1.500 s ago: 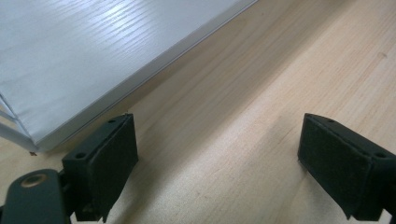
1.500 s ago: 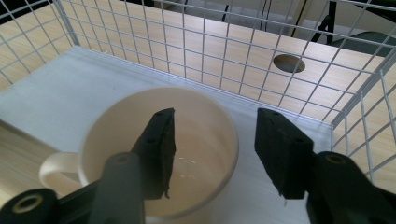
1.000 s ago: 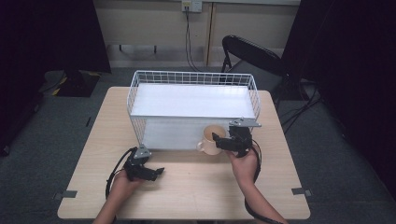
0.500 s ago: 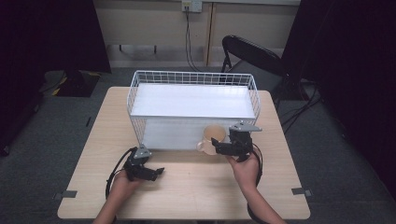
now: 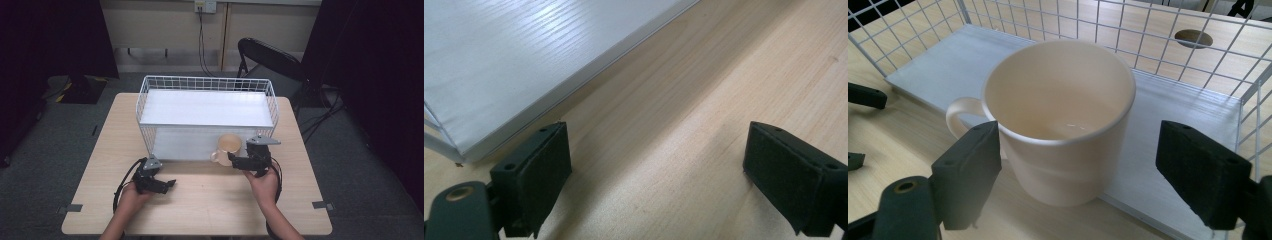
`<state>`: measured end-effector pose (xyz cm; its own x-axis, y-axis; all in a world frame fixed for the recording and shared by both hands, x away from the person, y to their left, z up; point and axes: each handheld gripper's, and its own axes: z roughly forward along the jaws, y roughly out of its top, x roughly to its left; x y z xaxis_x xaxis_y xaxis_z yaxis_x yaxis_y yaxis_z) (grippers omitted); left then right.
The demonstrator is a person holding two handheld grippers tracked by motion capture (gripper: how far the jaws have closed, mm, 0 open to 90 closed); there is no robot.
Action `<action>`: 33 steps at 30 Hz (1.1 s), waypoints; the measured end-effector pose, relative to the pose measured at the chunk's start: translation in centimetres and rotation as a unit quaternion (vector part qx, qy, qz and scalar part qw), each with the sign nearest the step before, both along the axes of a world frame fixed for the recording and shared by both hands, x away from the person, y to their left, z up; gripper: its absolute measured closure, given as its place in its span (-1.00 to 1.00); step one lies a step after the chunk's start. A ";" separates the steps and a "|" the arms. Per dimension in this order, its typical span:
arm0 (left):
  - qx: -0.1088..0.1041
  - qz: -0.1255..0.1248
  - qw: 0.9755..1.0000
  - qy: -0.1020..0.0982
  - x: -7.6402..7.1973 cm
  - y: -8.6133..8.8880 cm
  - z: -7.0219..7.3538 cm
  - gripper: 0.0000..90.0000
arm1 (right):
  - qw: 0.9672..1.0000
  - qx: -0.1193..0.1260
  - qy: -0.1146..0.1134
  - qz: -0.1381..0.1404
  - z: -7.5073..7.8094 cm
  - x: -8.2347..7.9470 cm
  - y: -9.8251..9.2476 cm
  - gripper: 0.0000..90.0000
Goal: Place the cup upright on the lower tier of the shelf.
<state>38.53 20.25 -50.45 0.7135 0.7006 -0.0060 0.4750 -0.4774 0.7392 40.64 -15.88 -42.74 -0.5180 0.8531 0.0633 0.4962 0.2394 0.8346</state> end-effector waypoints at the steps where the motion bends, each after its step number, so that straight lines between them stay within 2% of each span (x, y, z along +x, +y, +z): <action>1: 0.000 0.000 1.000 0.000 0.0 0.0 0.0 -0.75 | 1.000 0.002 -0.001 0.001 -0.1 0.0 0.1 -0.61; 24: 0.000 0.000 1.000 0.000 0.0 0.0 0.0 -0.75 | 1.000 -0.008 0.000 0.012 -0.5 0.2 1.0 -0.52; 33: 0.000 0.000 1.000 0.000 0.0 0.0 0.0 -0.75 | 1.000 -0.015 0.000 0.008 -0.5 0.2 1.2 -0.44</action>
